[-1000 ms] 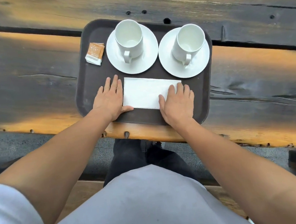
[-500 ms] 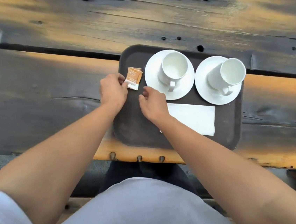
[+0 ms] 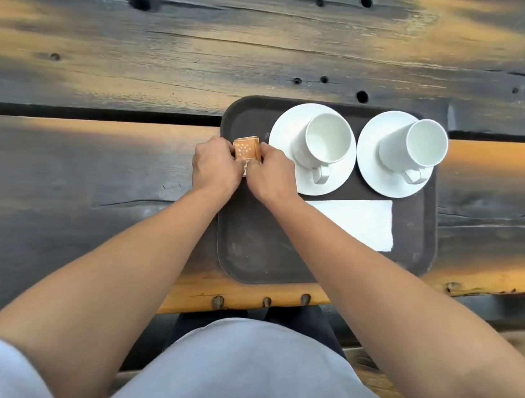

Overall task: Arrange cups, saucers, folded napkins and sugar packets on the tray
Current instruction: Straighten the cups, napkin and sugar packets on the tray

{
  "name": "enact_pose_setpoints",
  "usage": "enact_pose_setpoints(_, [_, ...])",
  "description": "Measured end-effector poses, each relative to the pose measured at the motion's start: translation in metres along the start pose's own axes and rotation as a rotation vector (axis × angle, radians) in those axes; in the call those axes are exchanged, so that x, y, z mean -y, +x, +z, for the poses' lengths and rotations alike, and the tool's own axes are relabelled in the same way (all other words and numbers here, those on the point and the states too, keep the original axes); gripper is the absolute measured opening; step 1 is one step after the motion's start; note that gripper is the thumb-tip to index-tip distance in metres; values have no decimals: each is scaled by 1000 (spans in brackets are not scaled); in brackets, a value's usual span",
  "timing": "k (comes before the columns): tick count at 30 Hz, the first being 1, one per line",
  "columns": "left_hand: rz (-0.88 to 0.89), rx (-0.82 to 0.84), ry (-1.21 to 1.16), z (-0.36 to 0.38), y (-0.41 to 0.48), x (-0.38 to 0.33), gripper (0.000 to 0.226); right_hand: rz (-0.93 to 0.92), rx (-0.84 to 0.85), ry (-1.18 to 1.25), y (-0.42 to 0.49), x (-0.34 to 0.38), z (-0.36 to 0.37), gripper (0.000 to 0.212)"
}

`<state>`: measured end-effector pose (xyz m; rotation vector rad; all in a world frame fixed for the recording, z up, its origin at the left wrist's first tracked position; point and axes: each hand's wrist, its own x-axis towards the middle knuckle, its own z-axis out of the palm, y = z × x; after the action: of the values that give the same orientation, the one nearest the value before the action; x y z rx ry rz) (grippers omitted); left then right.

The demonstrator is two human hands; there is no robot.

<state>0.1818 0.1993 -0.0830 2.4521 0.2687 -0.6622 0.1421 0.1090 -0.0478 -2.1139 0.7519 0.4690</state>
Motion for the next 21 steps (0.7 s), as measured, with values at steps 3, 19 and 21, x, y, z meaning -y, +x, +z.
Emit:
enact_pose_setpoints(3, [24,20,-6,-6,5,2,15,-3,-11,-27,-2,6,-8,24])
enact_pose_setpoints(19, [-770,490,-1128,-2,-18,-14,27,-489,268,-852,68,23,-12,29])
enact_pose_setpoints(21, [-764,465,-1105,-4,-16,-14,27,-527,267,-854,68,22,-13,26])
